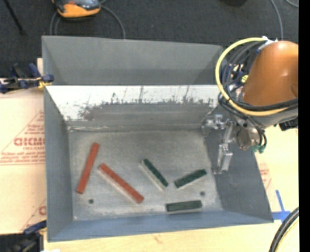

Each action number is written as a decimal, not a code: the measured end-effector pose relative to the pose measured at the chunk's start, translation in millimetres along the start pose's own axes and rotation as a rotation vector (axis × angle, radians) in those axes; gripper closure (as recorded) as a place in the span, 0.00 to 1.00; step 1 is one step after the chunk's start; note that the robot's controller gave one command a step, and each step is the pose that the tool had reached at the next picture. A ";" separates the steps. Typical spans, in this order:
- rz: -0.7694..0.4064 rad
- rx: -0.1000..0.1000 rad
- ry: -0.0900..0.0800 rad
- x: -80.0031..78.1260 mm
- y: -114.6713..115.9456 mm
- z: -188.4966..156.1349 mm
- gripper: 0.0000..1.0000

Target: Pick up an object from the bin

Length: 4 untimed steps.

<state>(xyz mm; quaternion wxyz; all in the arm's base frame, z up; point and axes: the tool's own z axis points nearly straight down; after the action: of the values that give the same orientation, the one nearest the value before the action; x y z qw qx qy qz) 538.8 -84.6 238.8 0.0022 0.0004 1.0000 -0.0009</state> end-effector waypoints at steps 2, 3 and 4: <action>-0.056 0.001 -0.007 -0.4 -1.7 37.8 0.00; -0.150 0.000 -0.003 18.7 -10.1 98.3 0.00; -0.186 0.000 0.000 3.2 -47.5 143.2 0.00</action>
Offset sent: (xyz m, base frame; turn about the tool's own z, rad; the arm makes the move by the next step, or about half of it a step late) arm -0.0049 -0.0061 -0.1478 -0.1994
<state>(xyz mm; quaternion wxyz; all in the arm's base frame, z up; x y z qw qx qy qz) 536.1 -132.3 95.6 0.0022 -0.0925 0.9957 -0.0012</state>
